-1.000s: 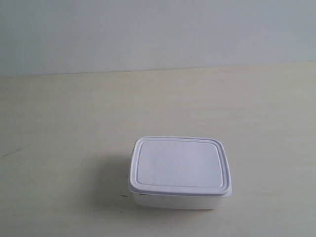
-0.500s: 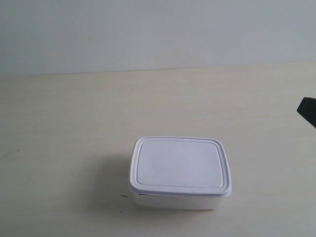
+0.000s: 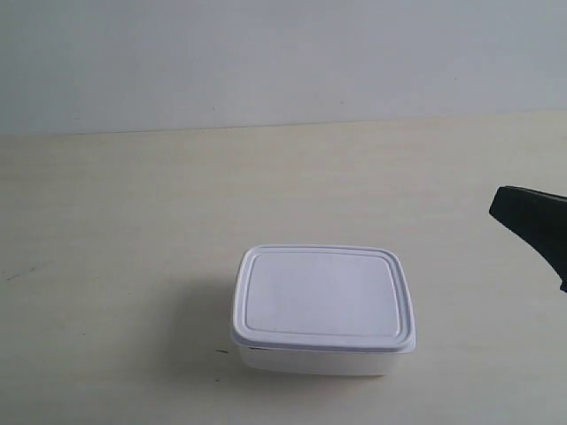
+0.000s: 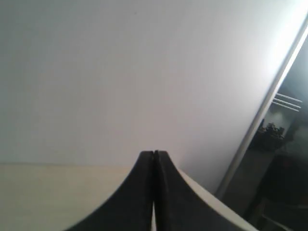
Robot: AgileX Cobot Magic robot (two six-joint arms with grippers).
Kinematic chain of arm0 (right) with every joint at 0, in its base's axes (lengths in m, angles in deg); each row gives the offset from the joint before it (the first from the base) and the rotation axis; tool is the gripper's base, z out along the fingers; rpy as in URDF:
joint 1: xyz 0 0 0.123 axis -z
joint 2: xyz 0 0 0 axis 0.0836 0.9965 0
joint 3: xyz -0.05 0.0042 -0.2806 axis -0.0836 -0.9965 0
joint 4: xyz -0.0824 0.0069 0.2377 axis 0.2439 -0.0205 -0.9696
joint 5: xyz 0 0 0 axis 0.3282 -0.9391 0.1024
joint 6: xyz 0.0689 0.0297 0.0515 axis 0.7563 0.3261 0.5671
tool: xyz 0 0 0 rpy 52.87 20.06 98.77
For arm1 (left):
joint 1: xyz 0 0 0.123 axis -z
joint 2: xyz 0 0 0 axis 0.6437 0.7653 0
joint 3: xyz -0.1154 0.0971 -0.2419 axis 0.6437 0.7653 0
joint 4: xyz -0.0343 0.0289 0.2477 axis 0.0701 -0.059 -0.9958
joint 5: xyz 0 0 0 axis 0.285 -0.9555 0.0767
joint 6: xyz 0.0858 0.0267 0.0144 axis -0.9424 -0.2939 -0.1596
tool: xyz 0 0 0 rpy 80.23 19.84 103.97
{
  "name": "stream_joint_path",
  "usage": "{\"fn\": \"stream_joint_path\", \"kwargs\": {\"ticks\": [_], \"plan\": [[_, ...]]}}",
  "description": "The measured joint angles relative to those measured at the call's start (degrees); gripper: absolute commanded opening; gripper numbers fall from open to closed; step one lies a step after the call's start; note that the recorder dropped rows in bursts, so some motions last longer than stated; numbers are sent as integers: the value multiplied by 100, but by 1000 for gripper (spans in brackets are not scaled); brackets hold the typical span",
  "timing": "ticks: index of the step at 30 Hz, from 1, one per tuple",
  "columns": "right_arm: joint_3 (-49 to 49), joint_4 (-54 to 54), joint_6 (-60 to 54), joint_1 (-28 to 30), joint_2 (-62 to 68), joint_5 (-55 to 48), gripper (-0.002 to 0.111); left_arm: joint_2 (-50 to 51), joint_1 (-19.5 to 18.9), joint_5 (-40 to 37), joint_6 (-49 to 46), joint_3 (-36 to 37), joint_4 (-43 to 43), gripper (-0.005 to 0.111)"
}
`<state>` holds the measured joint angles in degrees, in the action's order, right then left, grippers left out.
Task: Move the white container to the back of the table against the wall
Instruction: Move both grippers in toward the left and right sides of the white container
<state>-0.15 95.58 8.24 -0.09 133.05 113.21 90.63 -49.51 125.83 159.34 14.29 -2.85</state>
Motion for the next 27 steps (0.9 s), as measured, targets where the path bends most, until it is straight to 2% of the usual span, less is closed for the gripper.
{"fn": "stream_joint_path", "kwargs": {"ticks": [9, 16, 19, 22, 27], "plan": [[178, 107, 43, 0, 219, 178, 0, 1290, 0, 851, 157, -13, -411, 0], [504, 32, 293, 0, 506, 289, 0, 1778, 280, 1033, -2, -33, 18, 0], [643, 8, 385, 0, 518, 266, 0, 1950, 613, 753, -128, -266, 250, 0], [775, -15, 517, 0, 518, 183, 0, 2202, 1100, 214, -219, -664, 278, 0], [838, 127, 613, 0, 518, -53, 0, 2735, 2343, -824, -606, -1140, 333, 0]]}}
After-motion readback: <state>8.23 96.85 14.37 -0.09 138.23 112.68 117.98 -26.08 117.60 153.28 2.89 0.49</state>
